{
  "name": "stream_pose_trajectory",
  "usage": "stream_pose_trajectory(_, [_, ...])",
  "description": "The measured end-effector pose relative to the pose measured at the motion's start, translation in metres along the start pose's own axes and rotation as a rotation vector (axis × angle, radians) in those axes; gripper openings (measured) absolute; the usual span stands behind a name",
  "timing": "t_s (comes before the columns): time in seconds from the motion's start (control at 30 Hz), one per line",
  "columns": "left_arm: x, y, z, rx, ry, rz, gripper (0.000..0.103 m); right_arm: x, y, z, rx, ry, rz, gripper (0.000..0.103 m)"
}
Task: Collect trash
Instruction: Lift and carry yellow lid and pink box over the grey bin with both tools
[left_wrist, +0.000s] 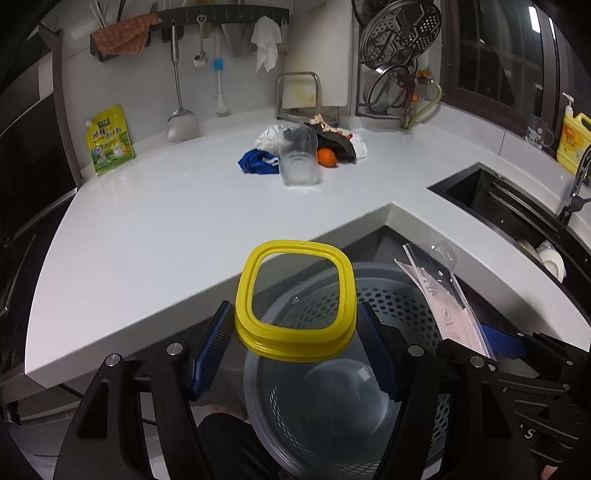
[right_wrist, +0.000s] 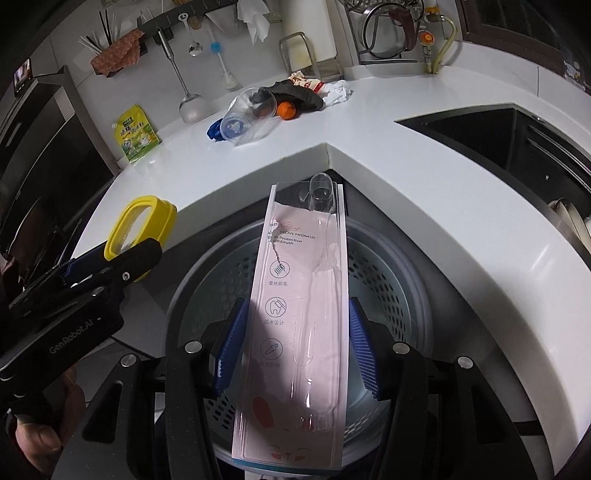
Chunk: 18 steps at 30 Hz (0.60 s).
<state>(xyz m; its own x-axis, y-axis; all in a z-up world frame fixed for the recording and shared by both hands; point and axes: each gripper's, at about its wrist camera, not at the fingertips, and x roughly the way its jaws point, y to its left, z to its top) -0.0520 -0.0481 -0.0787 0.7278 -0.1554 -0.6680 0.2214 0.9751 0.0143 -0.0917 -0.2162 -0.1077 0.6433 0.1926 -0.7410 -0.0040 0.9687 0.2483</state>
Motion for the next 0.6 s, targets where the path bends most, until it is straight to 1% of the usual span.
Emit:
stream_pose_trajectory(0.17, [0.003, -0.003, -0.012, 0.006, 0.024, 0.011, 0.066, 0.005, -0.005, -0.008, 0.016, 0.016, -0.008, 0.053])
stream_pose_trajectory(0.6, [0.021, 0.001, -0.028, -0.004, 0.101, 0.011, 0.066, 0.025, -0.007, -0.02, 0.007, 0.075, -0.01, 0.053])
